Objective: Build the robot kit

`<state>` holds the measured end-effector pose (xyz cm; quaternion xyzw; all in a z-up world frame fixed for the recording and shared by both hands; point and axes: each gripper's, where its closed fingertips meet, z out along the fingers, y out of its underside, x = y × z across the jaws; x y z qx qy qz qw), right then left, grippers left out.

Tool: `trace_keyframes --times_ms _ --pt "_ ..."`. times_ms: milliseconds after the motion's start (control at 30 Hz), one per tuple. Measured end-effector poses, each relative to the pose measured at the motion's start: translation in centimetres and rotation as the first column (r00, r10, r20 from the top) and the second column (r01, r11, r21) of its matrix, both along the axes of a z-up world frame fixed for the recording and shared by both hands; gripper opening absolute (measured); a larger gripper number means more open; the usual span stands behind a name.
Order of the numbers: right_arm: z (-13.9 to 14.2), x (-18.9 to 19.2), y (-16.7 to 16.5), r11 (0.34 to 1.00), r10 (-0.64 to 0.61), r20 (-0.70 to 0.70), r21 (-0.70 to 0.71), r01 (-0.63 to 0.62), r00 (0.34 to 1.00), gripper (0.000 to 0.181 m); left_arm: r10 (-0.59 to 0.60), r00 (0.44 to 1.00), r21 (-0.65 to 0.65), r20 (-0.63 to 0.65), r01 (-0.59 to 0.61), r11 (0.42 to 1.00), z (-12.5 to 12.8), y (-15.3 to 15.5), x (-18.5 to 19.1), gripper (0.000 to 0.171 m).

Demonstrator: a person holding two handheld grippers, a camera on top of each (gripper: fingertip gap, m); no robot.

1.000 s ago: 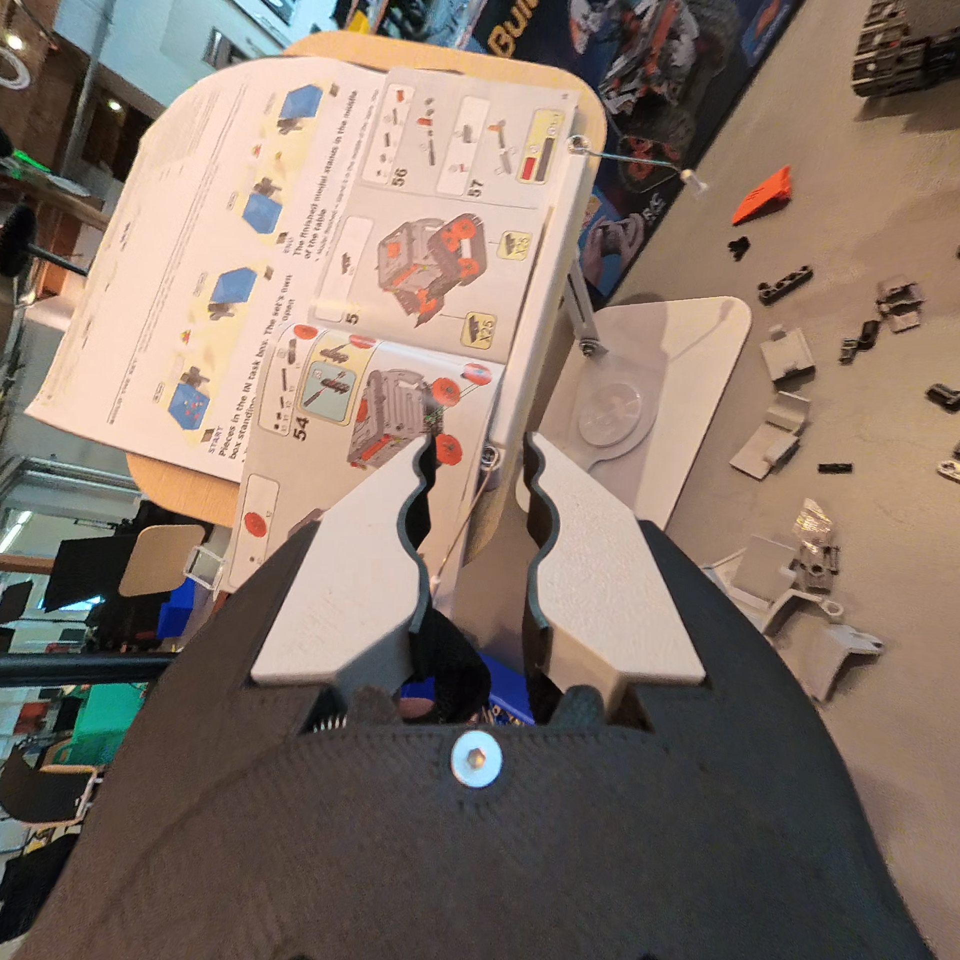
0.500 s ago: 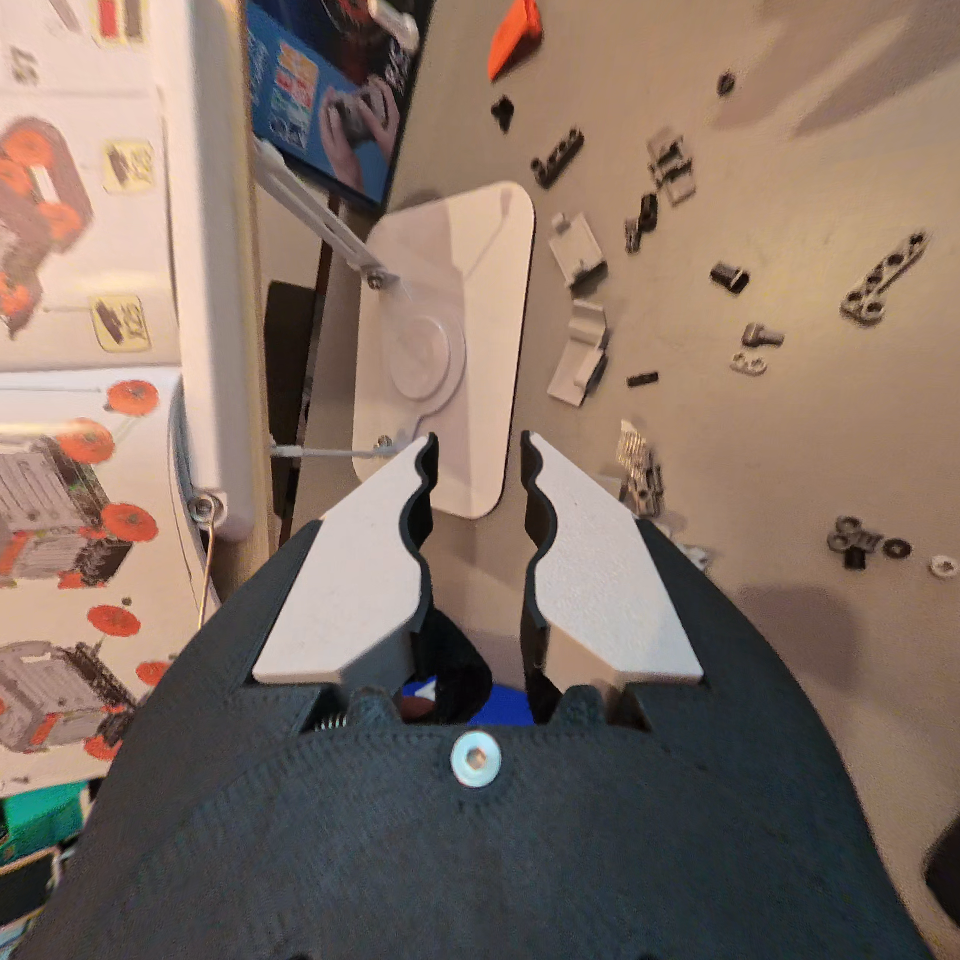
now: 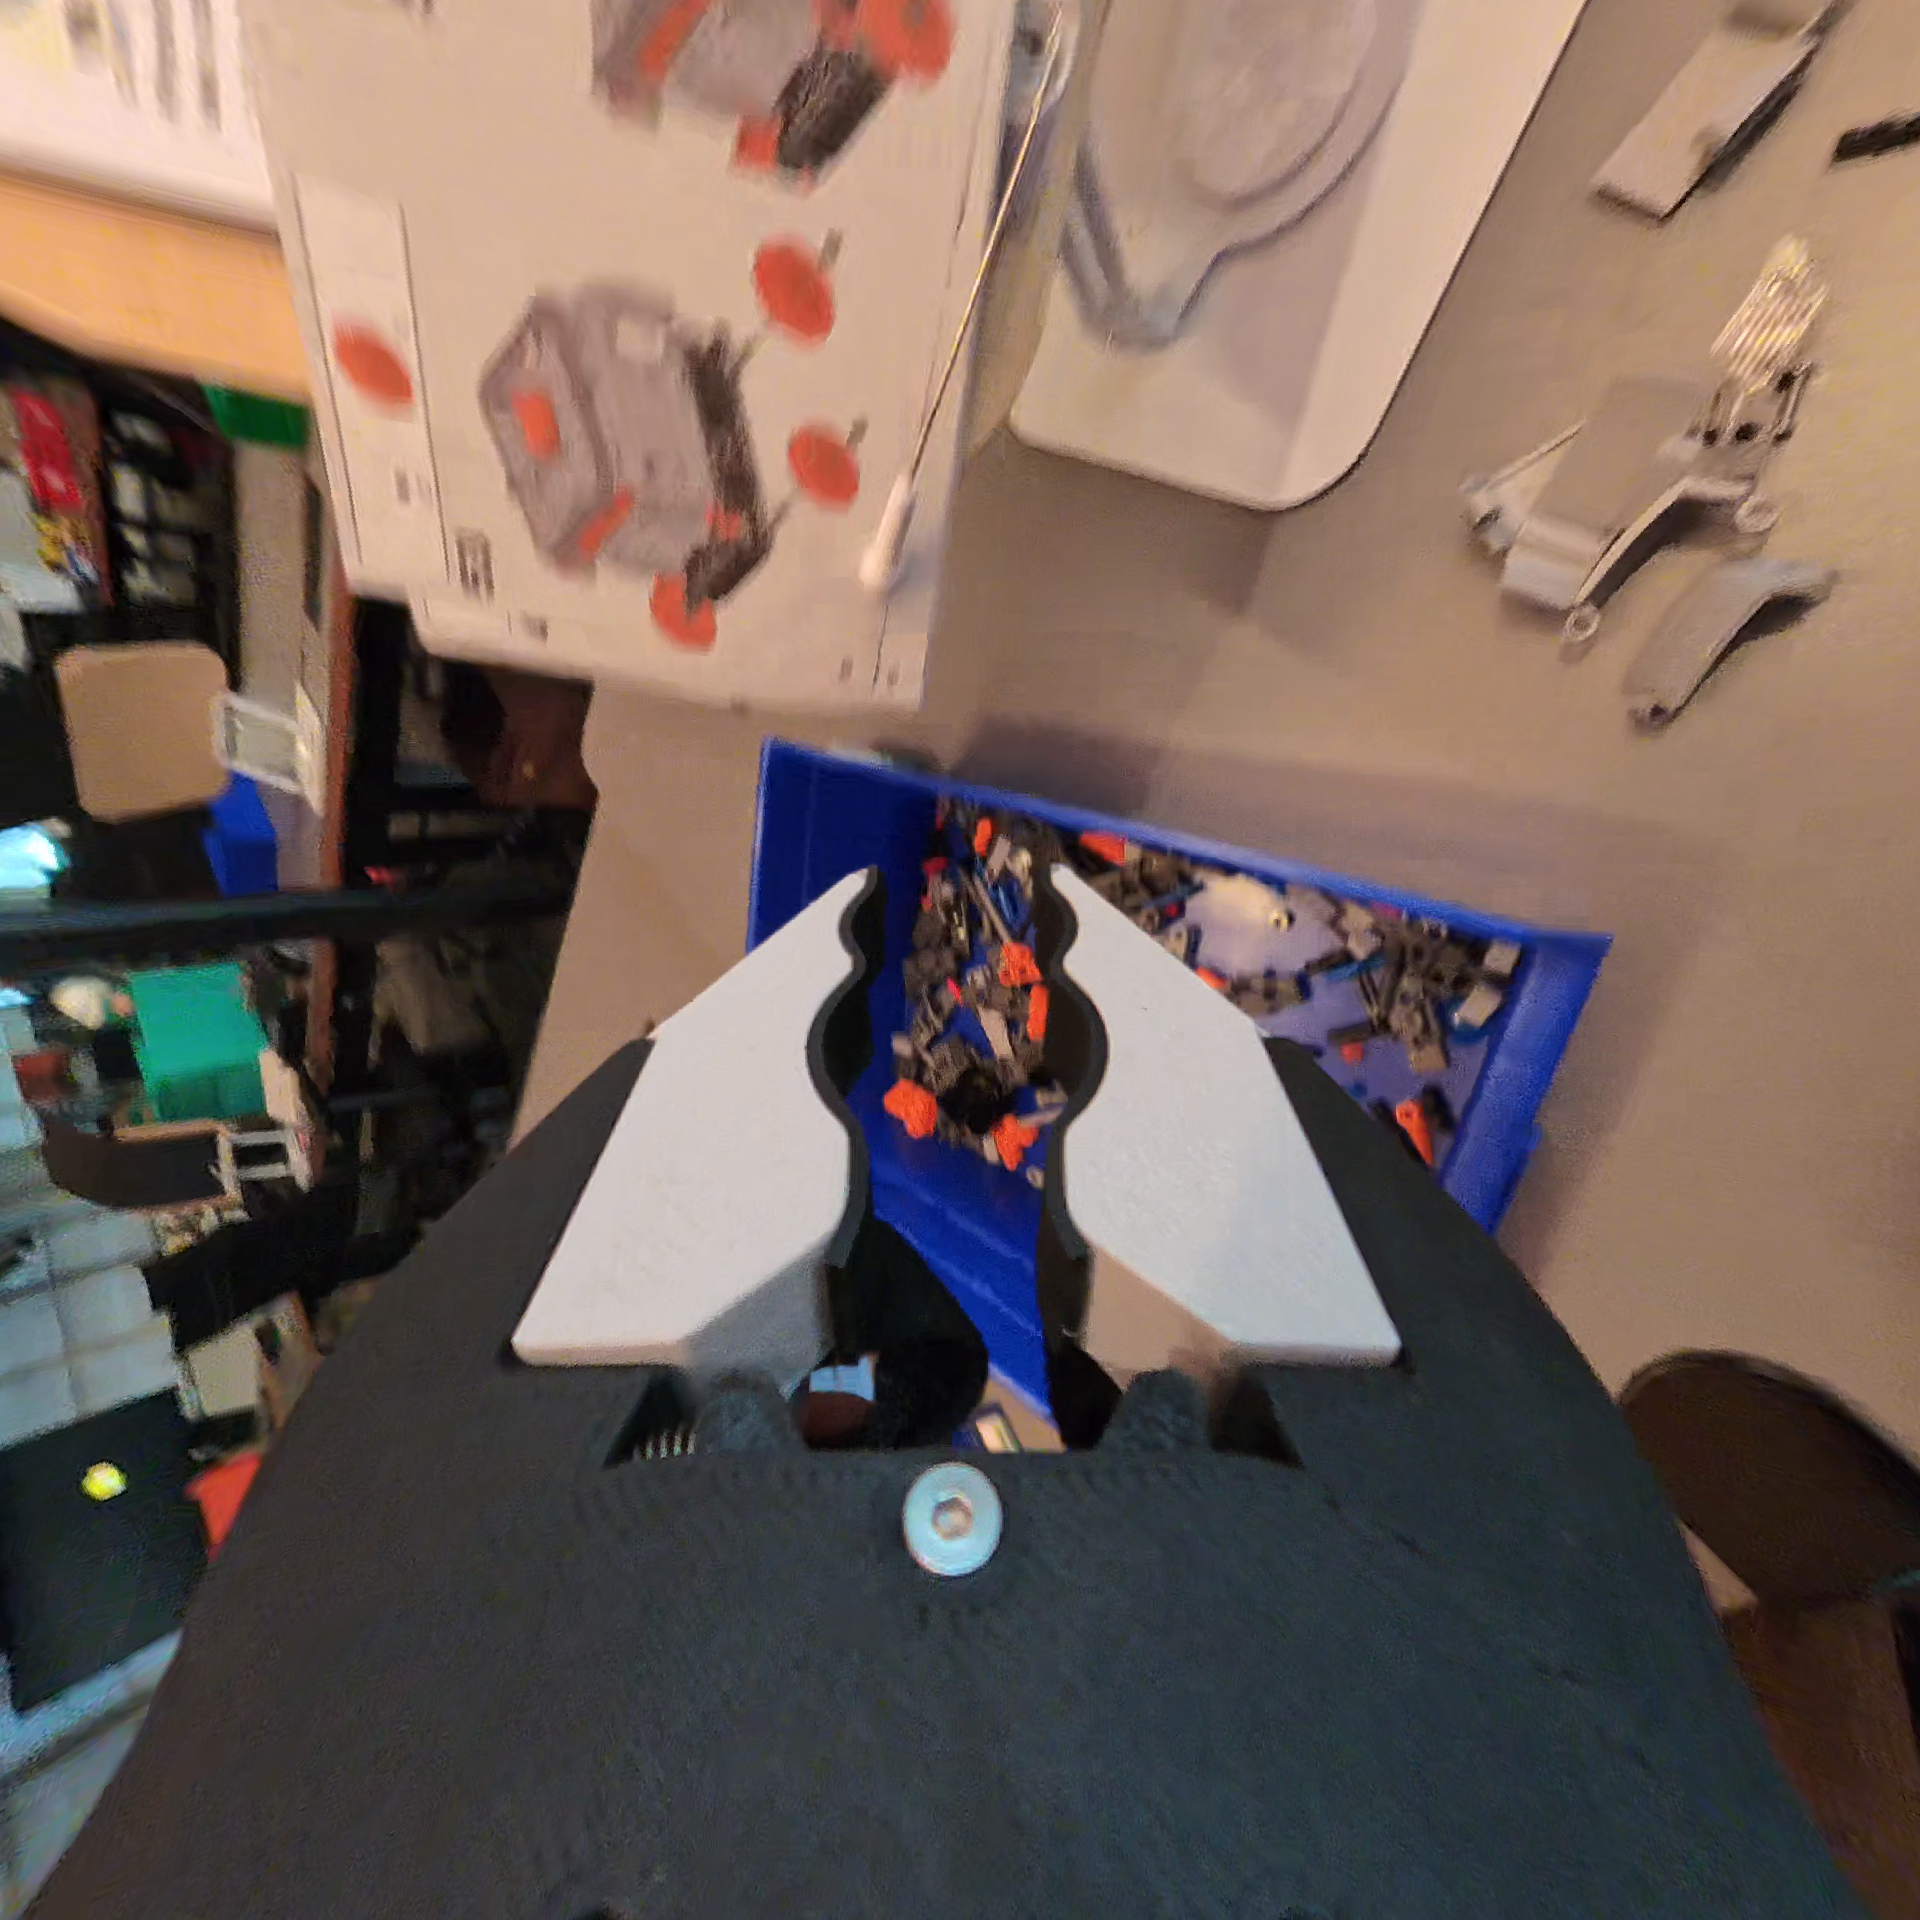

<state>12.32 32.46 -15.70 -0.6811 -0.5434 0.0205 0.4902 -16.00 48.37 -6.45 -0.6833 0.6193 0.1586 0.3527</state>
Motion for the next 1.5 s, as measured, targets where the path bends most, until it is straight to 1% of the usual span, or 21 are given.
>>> trace_keyframes --times_ms 33,100,167,233,267,333,467,567,667,733,833,867,967,1100,1167,1233,1267,1367,1400,1467,1500 --pt "-0.3 -0.4 -0.2 1.000 0.014 0.007 0.002 -0.014 1.000 0.019 0.036 0.999 -0.024 0.003 -0.036 0.999 -0.2 0.2 -1.5 0.027" --pt "-0.9 -1.3 -0.4 0.999 0.046 0.011 0.002 -0.046 0.999 0.019 0.178 0.984 -0.024 0.016 -0.178 0.984 -0.7 1.8 -5.1 0.016" --pt "-1.9 -2.2 -0.4 0.998 0.058 0.001 -0.016 -0.058 0.998 0.020 0.247 0.969 -0.099 0.014 -0.245 0.965 -3.3 2.7 -7.6 0.015" --pt "-3.1 -2.7 -0.4 0.998 0.068 0.027 -0.018 -0.068 0.997 0.020 0.313 0.949 -0.125 -0.037 -0.315 0.941 -5.5 4.1 -10.0 0.016" --pt "-3.5 -2.9 -0.5 0.997 0.074 0.037 -0.016 -0.074 0.997 0.020 0.314 0.948 -0.158 -0.046 -0.317 0.935 -6.4 4.4 -10.5 0.016" --pt "-4.1 -3.3 -0.9 0.995 0.095 0.016 -0.027 -0.095 0.995 0.020 0.285 0.958 -0.244 -0.022 -0.282 0.928 -8.0 4.7 -10.1 0.018" --pt "-5.3 -2.9 -0.8 0.996 0.092 -0.003 -0.018 -0.092 0.996 0.020 0.251 0.964 -0.333 -0.085 -0.265 0.905 -11.0 6.1 -10.9 0.020" --pt "-5.2 -3.7 -1.6 0.987 0.163 -0.065 0.006 -0.163 0.984 0.019 0.257 0.952 -0.334 -0.167 -0.299 0.894 -12.8 7.8 -12.3 0.024" --pt "-6.0 -4.3 -2.2 0.974 0.224 -0.027 0.052 -0.222 0.974 0.019 0.245 0.946 -0.340 -0.211 -0.306 0.889 -14.3 9.5 -13.3 0.028" --pt "-6.5 -4.3 -2.1 0.974 0.221 -0.027 0.051 -0.219 0.975 0.019 0.251 0.934 -0.322 -0.256 -0.327 0.888 -14.7 10.8 -14.7 0.030" --pt "-7.1 -3.9 -1.5 0.980 0.200 -0.035 0.027 -0.199 0.979 0.018 0.218 0.938 -0.366 -0.271 -0.310 0.878 -15.5 11.6 -15.2 0.029" --pt "-7.1 -3.8 -1.4 0.981 0.192 -0.042 0.021 -0.191 0.981 0.018 0.208 0.932 -0.376 -0.298 -0.315 0.871 -15.9 11.7 -15.6 0.029" --pt "-6.6 -3.6 -1.0 0.986 0.168 -0.080 0.007 -0.168 0.983 0.018 0.147 0.926 -0.434 -0.346 -0.297 0.850 -16.8 11.2 -15.7 0.030" --pt "-6.2 -3.2 -0.5 0.990 0.139 -0.097 0.001 -0.140 0.985 0.019 0.118 0.906 -0.452 -0.407 -0.312 0.836 -17.0 10.6 -16.3 0.035" --pt "-6.2 -2.8 -0.1 0.993 0.117 -0.097 -0.003 -0.118 0.988 0.019 0.112 0.896 -0.387 -0.430 -0.295 0.874 -16.5 11.7 -16.7 0.035" --pt "-6.3 -2.6 0.2 0.994 0.102 -0.099 -0.018 -0.105 0.990 0.019 0.084 0.907 -0.414 -0.412 -0.268 0.870 -16.7 11.3 -16.3 0.038" --pt "-6.4 -2.4 0.4 0.995 0.093 -0.093 -0.018 -0.095 0.991 0.019 0.078 0.905 -0.404 -0.418 -0.263 0.876 -16.9 11.5 -16.3 0.039" --pt "-6.1 -2.3 0.7 0.997 0.075 -0.103 -0.018 -0.078 0.992 0.019 0.060 0.875 -0.395 -0.481 -0.277 0.876 -18.0 11.5 -17.2 0.036" --pt "-6.0 -2.2 0.8 0.997 0.069 -0.100 -0.014 -0.070 0.993 0.019 0.055 0.870 -0.396 -0.490 -0.278 0.875 -18.4 11.4 -17.3 0.032" --pt "-5.7 -2.0 1.1 0.999 0.050 -0.095 -0.006 -0.050 0.994 0.019 0.054 0.862 -0.389 -0.503 -0.282 0.877 -18.6 11.2 -17.3 0.032" --pt "-5.6 -2.0 1.2 0.999 0.043 -0.103 -0.007 -0.044 0.994 0.019 0.036 0.863 -0.411 -0.503 -0.275 0.869 -18.6 10.7 -17.1 0.032"
